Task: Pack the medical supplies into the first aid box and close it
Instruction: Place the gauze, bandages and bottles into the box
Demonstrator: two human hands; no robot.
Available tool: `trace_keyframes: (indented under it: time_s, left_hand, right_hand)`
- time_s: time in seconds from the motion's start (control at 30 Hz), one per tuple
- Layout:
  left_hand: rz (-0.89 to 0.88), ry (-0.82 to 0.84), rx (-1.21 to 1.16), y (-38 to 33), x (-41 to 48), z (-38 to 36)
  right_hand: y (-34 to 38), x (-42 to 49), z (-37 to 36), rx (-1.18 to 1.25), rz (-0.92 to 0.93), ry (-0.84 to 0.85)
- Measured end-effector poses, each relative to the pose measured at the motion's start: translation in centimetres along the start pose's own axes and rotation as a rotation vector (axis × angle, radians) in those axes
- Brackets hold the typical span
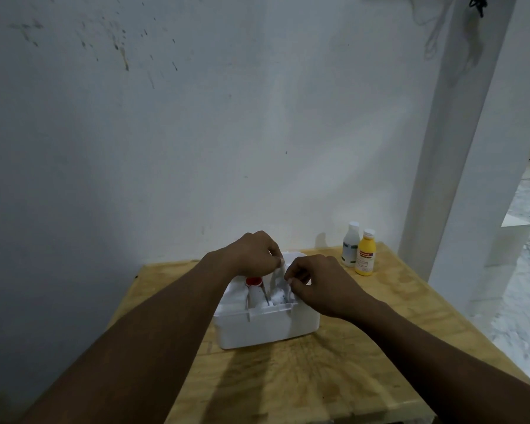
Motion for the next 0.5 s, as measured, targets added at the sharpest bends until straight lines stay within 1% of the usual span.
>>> trace_keyframes:
  time_s: [0.33, 0.5]
  left_hand:
    - [0.015, -0.013, -0.02, 0.2, 0.0, -0.1]
    - [0.003, -0.021, -0.011, 0.0, -0.2, 0.2]
  right_hand:
    - [-0.2, 0.1, 0.2, 0.018, 0.022, -0.044]
    - [-0.1, 0.4, 1.7, 0.043, 0.027, -0.133]
Point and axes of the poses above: each hand's wrist, its own x-axis towards the middle knuckle, its own z-axis out of the back of the hand, y = z × x, the point moved 10 cm from there along x, towards the middle knuckle, and after that the axes turned 15 degrees about -y, right-handed, at the moved point
